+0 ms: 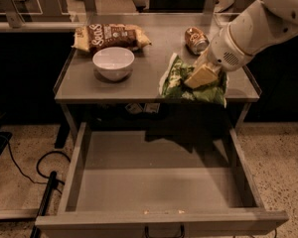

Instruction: Pick green jalapeno chip bag from top drawer and place on counter

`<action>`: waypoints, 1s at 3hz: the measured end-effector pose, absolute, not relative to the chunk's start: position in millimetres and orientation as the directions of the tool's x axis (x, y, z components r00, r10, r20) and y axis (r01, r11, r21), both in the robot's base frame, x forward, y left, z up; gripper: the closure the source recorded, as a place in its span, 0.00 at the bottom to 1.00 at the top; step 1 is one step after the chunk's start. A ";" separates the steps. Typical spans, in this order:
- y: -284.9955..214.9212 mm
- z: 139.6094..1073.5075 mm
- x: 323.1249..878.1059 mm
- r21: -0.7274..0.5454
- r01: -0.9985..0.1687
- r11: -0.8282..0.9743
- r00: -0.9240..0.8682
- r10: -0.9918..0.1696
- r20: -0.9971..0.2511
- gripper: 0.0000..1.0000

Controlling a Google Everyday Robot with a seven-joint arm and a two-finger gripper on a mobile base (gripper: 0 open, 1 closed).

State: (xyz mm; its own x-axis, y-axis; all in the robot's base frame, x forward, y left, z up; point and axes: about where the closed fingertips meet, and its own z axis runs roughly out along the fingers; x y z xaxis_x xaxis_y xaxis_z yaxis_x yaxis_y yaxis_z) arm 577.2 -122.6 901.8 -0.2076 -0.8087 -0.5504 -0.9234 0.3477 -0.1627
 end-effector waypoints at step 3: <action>-135.1 871.7 659.9 -0.117 -0.904 0.411 -0.255 -0.740 -0.622 1.00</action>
Offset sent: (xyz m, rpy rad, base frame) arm 0.0933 -0.0240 -0.0276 0.1128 0.0070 -0.0871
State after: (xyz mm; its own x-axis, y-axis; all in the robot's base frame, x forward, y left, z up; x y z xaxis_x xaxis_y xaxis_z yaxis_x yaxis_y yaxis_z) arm 659.9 -135.1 871.7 -0.2555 -0.7401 -0.6221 -0.9042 0.4107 -0.1172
